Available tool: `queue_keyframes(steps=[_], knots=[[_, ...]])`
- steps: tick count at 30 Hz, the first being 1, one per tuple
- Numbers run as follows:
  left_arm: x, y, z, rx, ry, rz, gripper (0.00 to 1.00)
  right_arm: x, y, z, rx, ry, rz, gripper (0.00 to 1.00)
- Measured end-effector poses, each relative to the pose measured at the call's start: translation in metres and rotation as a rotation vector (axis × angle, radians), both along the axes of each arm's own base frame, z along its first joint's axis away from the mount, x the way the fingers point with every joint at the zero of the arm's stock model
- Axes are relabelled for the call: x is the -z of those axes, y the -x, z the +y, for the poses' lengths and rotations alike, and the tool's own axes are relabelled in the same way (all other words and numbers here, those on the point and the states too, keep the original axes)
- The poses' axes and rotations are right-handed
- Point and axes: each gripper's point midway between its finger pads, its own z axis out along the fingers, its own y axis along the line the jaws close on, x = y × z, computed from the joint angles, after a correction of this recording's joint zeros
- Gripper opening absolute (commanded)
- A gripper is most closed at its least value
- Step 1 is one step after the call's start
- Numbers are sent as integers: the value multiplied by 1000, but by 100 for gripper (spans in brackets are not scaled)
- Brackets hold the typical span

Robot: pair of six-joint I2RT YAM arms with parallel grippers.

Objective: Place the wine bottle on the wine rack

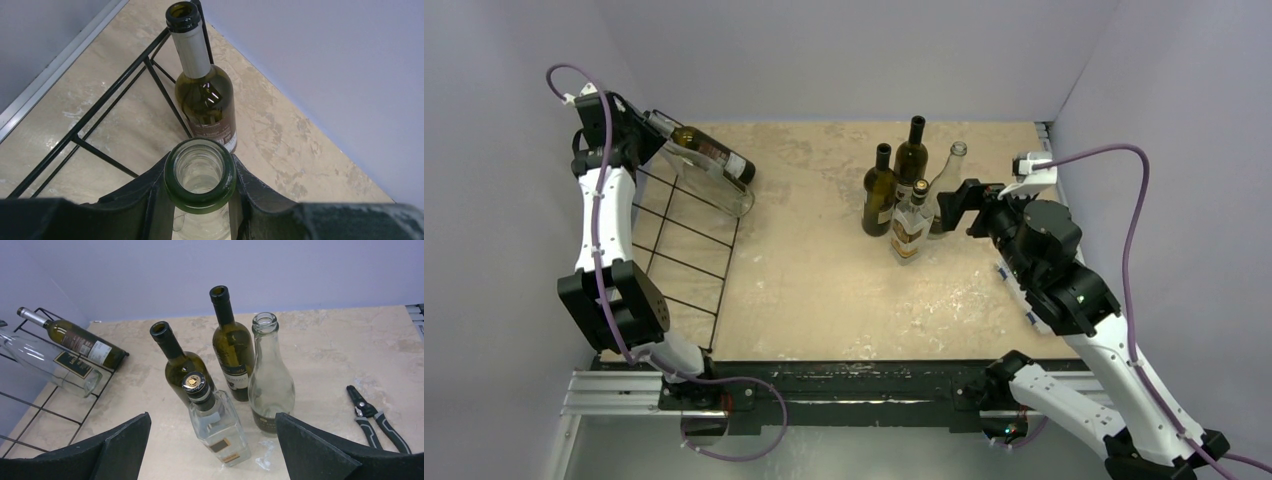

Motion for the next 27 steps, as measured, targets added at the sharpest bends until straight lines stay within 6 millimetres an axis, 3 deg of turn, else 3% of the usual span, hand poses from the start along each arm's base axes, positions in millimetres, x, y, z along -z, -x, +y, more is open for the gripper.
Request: queue_keyframes(steps=[15, 27], knots=[[20, -29, 19, -34, -21, 11, 0, 3, -7, 3, 12, 46, -15, 99], [24, -35, 23, -39, -26, 13, 0, 1, -8, 4, 12, 42, -22, 99]])
